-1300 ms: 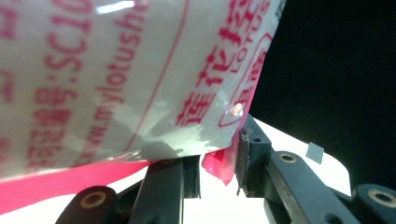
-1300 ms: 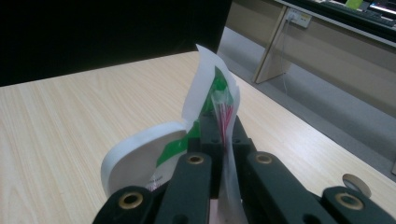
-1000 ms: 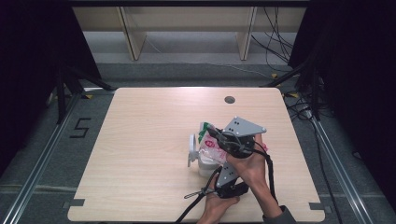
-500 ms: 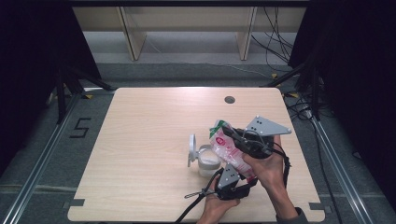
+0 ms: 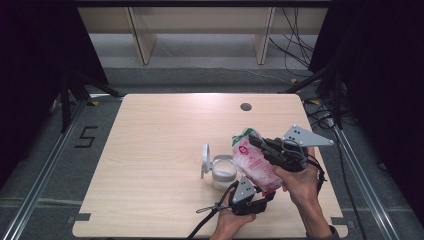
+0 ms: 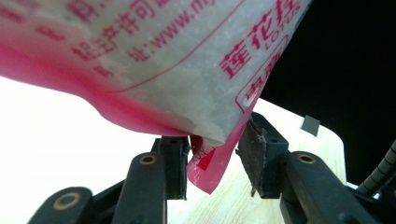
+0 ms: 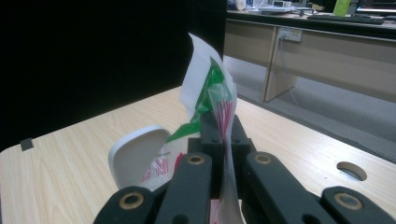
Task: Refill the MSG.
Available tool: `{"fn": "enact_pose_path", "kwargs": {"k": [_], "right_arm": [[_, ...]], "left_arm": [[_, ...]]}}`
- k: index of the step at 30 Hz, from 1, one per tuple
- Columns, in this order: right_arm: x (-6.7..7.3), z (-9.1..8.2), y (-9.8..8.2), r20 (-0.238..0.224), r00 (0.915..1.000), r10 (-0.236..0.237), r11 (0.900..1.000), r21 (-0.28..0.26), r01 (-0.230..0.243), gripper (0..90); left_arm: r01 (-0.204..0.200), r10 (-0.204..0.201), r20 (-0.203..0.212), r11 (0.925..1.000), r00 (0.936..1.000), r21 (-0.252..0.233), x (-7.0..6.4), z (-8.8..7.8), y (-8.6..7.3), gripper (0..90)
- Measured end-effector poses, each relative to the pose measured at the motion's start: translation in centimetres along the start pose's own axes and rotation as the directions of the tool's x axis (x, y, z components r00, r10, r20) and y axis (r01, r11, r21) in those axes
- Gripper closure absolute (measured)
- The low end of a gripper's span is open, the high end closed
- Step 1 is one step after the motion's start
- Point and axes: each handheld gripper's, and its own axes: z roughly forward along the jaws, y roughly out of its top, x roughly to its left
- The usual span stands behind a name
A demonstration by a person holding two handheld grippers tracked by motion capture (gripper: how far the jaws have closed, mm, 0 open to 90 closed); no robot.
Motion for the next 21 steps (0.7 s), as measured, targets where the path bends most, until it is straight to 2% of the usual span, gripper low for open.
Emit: {"fn": "enact_pose_path", "kwargs": {"k": [1, 2, 3, 4, 5, 6, 7, 8, 10, 12, 13, 14, 16, 17, 18, 20, 21], "right_arm": [[0.0, -0.1, -0.1, -0.008, 0.9998, 0.018, 1.000, -0.005, -0.018, 90.0], [-0.2, -0.2, -0.1, -0.010, 0.9998, 0.015, 1.000, -0.015, -0.015, 90.0], [-0.5, -0.3, -0.1, 0.000, 0.9999, -0.014, 1.000, -0.018, 0.014, 90.0], [-0.5, -0.3, -0.1, 0.000, 0.9999, -0.014, 1.000, -0.018, 0.014, 90.0], [-0.4, -0.6, -0.3, -0.004, 0.9997, 0.023, 1.000, -0.009, -0.023, 90.0], [-0.5, -0.6, -0.3, 0.001, 0.9998, 0.018, 1.000, -0.014, -0.018, 90.0], [-0.5, -0.8, -0.4, -0.002, 0.9993, 0.039, 0.999, -0.004, -0.039, 90.0], [-0.6, -0.7, -0.5, -0.011, 0.9994, 0.033, 0.999, -0.024, -0.034, 90.0], [-0.7, -1.0, -0.6, 0.003, 0.9988, 0.049, 0.999, -0.018, -0.049, 90.0], [-0.9, -1.0, -0.7, -0.011, 0.9986, 0.051, 0.998, -0.026, -0.051, 90.0], [-1.1, -1.1, -0.8, -0.004, 0.9992, 0.039, 0.999, -0.030, -0.039, 90.0], [-0.9, -1.3, -0.9, -0.002, 0.9977, 0.068, 0.997, -0.023, -0.068, 90.0], [-1.2, -1.4, -1.0, -0.010, 0.9985, 0.055, 0.998, -0.035, -0.055, 90.0], [-1.4, -1.5, -1.0, 0.007, 0.9991, 0.042, 0.998, -0.044, -0.041, 90.0], [-1.3, -1.6, -1.0, -0.005, 0.9979, 0.065, 0.997, -0.043, -0.065, 90.0], [-1.4, -1.8, -1.1, 0.002, 0.9980, 0.064, 0.997, -0.050, -0.064, 90.0], [-1.6, -2.1, -1.1, -0.009, 0.9976, 0.068, 0.996, -0.059, -0.069, 90.0]], "left_arm": [[0.010, -0.010, 0.004, 0.9999, 0.9999, -0.001, 0.0, 0.0, -0.1, 61.0], [0.020, -0.020, 0.009, 0.9998, 0.9997, 0.007, 0.0, 0.0, 0.0, 59.9], [0.020, -0.020, 0.009, 0.9998, 0.9997, 0.007, 0.0, 0.0, 0.0, 58.6], [0.022, -0.022, 0.005, 0.9996, 0.9997, 0.019, 0.0, -0.1, 0.0, 58.6], [0.014, -0.014, -0.003, 0.9996, 0.9999, 0.025, 0.1, -0.1, 0.0, 58.1], [0.010, -0.010, -0.016, 0.9996, 0.9998, 0.027, 0.2, -0.1, 0.0, 57.7], [0.020, -0.020, 0.006, 0.9996, 0.9998, 0.019, 0.2, 0.1, -0.1, 57.1], [0.022, -0.022, 0.007, 0.9994, 0.9997, 0.025, 0.3, 0.0, -0.1, 56.5], [0.021, -0.021, -0.004, 0.9991, 0.9998, 0.038, 0.2, 0.0, -0.1, 54.7], [0.018, -0.018, -0.006, 0.9985, 0.9998, 0.051, 0.3, -0.1, -0.1, 53.8], [0.022, -0.022, 0.001, 0.9986, 0.9997, 0.047, 0.4, -0.1, -0.1, 53.4], [0.021, -0.021, -0.004, 0.9985, 0.9998, 0.051, 0.4, -0.1, -0.1, 52.6], [0.025, -0.024, -0.006, 0.9984, 0.9997, 0.051, 0.5, -0.2, -0.1, 50.6], [0.024, -0.023, -0.008, 0.9984, 0.9997, 0.052, 0.5, -0.2, -0.1, 50.5], [0.022, -0.022, 0.000, 0.9984, 0.9998, 0.052, 0.6, -0.3, -0.1, 50.0], [0.022, -0.022, 0.007, 0.9986, 0.9997, 0.048, 0.7, -0.3, -0.1, 49.0], [0.021, -0.022, 0.013, 0.9984, 0.9997, 0.052, 0.7, -0.4, -0.1, 47.8]]}}
